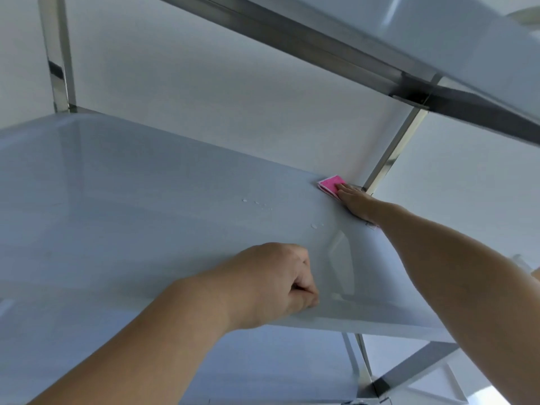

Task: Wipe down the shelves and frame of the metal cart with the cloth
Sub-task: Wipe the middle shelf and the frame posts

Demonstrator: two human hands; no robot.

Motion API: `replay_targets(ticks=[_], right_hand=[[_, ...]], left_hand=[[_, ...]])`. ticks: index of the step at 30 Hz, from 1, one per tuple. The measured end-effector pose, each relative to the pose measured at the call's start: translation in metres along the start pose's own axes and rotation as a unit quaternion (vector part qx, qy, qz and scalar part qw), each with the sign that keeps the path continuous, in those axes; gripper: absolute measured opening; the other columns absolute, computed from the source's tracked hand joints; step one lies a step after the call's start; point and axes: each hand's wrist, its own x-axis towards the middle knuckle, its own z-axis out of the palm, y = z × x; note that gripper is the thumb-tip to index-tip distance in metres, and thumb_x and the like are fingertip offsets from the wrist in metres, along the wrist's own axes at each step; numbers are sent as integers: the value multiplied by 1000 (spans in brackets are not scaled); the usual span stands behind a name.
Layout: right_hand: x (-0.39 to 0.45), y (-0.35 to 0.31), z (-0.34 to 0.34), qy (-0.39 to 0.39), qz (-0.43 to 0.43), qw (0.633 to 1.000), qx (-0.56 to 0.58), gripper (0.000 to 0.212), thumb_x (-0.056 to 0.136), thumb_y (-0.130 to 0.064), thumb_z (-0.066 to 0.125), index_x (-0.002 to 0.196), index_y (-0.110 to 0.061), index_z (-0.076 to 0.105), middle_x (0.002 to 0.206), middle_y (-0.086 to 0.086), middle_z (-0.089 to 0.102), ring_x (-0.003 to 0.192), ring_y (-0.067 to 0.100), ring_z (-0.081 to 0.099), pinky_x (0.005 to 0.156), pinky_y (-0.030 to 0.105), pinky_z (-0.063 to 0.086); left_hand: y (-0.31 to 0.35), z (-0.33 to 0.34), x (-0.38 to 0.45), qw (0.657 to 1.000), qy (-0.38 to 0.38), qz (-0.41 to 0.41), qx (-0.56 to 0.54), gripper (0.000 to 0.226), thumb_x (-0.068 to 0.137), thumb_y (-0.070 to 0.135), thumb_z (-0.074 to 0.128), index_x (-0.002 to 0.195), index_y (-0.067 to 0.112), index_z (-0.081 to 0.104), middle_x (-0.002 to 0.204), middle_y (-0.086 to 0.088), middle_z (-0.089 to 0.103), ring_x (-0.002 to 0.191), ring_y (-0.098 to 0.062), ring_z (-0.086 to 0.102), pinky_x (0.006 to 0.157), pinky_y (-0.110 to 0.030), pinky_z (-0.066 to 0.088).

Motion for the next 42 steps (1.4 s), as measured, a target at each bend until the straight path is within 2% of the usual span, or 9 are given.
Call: replay_targets(ticks=[5,10,15,20,23,28,32,37,42], right_hand=[[-37,-24,1,10,-74,995,59,45,102,-23,26,147,-14,21,158,1,9,144,15,7,116,27,0],[-89,-52,2,8,-175,984,44,47,103,-17,22,146,-18,2,147,-10,-10,134,1,-11,96,3,-22],[-145,-66,-7,-37,-224,970,82,44,101,-32,17,132,-42,-11,146,-19,-16,137,-3,-14,107,10,-14],[-141,-55,-24,-10,-271,962,18,48,98,-42,15,143,-38,-1,155,-12,-6,143,1,-5,116,24,-3],[-143,-57,-13,6,-287,954,89,47,100,-33,21,145,-34,7,156,-14,2,143,0,-1,118,24,0],[-156,-64,3,51,-274,943,184,46,102,-27,29,145,-40,17,153,-25,11,142,-3,6,118,26,8],[-170,-77,9,66,-323,934,136,48,102,-31,25,146,-41,9,155,-24,5,143,2,4,116,23,5],[-186,-92,20,92,-371,920,91,49,103,-29,27,149,-31,9,157,-14,5,145,10,6,115,26,6],[-185,-108,19,87,-409,904,84,49,103,-29,27,149,-29,9,158,-12,5,145,11,7,116,28,7]], left_hand=[[1,-1,-1,1000,1,7,-6,14,86,28,62,85,19,73,82,10,50,63,5,47,56,-10,31],[4,-2,-1,1000,16,21,17,14,85,28,63,85,19,73,82,9,52,61,8,45,57,-10,31],[5,-12,-14,989,31,56,133,29,87,44,50,84,21,67,88,6,57,75,-10,52,68,-31,45],[-13,-47,-47,972,92,42,214,37,83,49,40,78,24,68,80,8,60,76,-14,56,63,-27,45],[-21,-52,-63,963,107,13,249,36,85,41,40,69,21,65,70,6,54,68,-16,52,59,-29,44],[-22,-46,-70,961,123,-13,246,32,86,32,45,61,13,53,65,2,48,62,-17,47,53,-35,43],[-23,-47,-69,964,128,-9,233,32,85,32,44,60,13,52,64,2,48,61,-16,46,52,-34,43],[-25,-45,-69,969,127,-28,209,33,85,37,40,67,16,59,68,4,49,62,-13,48,57,-33,44],[-30,-45,-65,981,147,-67,109,24,88,26,53,69,15,63,66,5,51,62,-8,49,60,-25,38]])
